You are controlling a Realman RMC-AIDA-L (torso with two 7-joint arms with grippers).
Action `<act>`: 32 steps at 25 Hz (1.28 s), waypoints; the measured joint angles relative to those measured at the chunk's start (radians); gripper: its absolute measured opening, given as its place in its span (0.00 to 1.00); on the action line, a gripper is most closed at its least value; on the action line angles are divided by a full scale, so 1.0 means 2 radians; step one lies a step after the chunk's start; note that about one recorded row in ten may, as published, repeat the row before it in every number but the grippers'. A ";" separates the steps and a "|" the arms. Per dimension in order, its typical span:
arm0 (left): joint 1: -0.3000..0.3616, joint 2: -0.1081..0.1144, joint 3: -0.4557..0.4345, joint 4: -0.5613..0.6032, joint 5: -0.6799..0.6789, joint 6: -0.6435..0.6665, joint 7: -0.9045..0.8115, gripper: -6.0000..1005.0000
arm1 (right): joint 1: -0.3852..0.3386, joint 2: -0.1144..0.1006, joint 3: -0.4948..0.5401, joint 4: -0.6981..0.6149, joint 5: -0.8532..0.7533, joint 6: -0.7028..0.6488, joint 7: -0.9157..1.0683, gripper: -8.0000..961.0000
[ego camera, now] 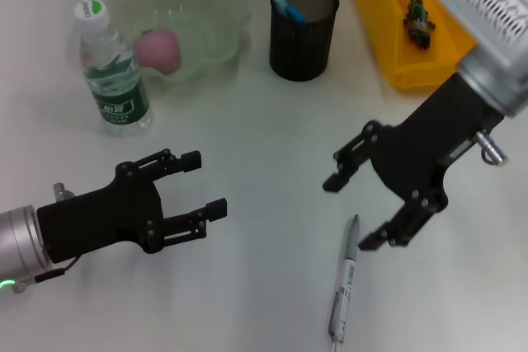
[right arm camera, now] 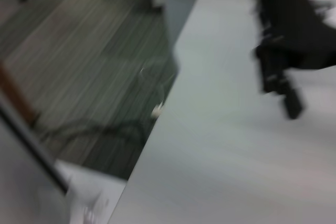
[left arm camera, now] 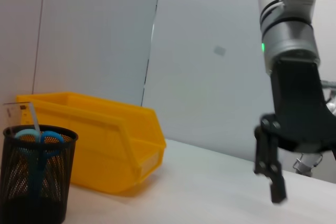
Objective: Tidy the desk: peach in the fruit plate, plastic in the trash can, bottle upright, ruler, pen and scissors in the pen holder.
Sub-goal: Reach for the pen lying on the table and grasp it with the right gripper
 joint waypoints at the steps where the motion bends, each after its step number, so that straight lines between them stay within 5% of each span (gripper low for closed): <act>1: 0.000 -0.001 -0.001 -0.002 -0.002 0.000 0.000 0.80 | 0.002 0.004 -0.011 -0.007 -0.006 -0.001 -0.005 0.81; 6: 0.000 -0.002 -0.002 -0.004 -0.002 -0.002 0.000 0.80 | 0.007 0.034 -0.056 -0.054 -0.075 -0.003 -0.042 0.79; 9: 0.000 -0.002 -0.002 -0.005 -0.002 -0.006 0.000 0.80 | 0.008 0.040 -0.094 -0.069 -0.091 -0.001 -0.050 0.78; 32: -0.001 -0.004 -0.018 -0.008 -0.005 -0.027 -0.001 0.80 | 0.017 0.047 -0.256 -0.074 -0.097 0.104 -0.126 0.68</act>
